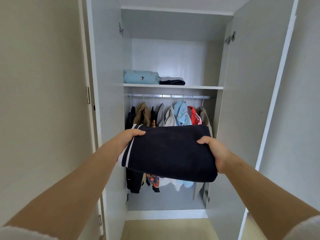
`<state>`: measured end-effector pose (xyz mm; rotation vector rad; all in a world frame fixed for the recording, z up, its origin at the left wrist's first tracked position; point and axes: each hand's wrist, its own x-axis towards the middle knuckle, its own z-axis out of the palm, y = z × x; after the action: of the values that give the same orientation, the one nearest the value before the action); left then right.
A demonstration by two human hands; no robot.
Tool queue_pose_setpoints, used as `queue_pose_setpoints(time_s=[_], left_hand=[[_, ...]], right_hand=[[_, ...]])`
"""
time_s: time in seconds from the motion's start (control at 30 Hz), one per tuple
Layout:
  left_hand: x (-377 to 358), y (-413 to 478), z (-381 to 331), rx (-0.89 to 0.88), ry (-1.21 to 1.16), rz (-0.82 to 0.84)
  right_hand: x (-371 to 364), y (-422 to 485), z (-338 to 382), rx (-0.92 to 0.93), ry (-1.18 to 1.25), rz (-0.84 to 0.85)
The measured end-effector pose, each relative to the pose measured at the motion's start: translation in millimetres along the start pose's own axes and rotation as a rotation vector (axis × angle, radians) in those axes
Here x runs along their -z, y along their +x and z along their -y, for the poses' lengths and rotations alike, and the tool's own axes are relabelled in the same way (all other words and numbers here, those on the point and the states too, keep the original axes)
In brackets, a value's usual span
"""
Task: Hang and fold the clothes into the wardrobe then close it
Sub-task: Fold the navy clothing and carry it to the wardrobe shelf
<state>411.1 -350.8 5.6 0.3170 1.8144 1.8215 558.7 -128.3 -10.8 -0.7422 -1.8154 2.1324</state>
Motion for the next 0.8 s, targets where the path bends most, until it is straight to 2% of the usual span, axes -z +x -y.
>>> queue_pose_setpoints(time_s=[0.2,0.4,0.63,0.8], left_hand=[[-21.2,100.3,-26.5,-0.013,-0.007,0.018],[-52.2,206.2,-68.9,-0.094,-0.062,0.012],[-90.5,317.7,-150.9,-0.167,-0.135,0.005],[-85.8,381.1,-214.4,-0.282,-0.158,-0.015]], right_hand=[[21.3,97.0,29.1,0.035,-0.004,-0.001],[53.3,204.6,75.9,0.147,0.042,0.089],[89.9,333.1,161.8,0.302,0.017,0.178],[74.4,406.3,221.4,0.313,0.057,0.232]])
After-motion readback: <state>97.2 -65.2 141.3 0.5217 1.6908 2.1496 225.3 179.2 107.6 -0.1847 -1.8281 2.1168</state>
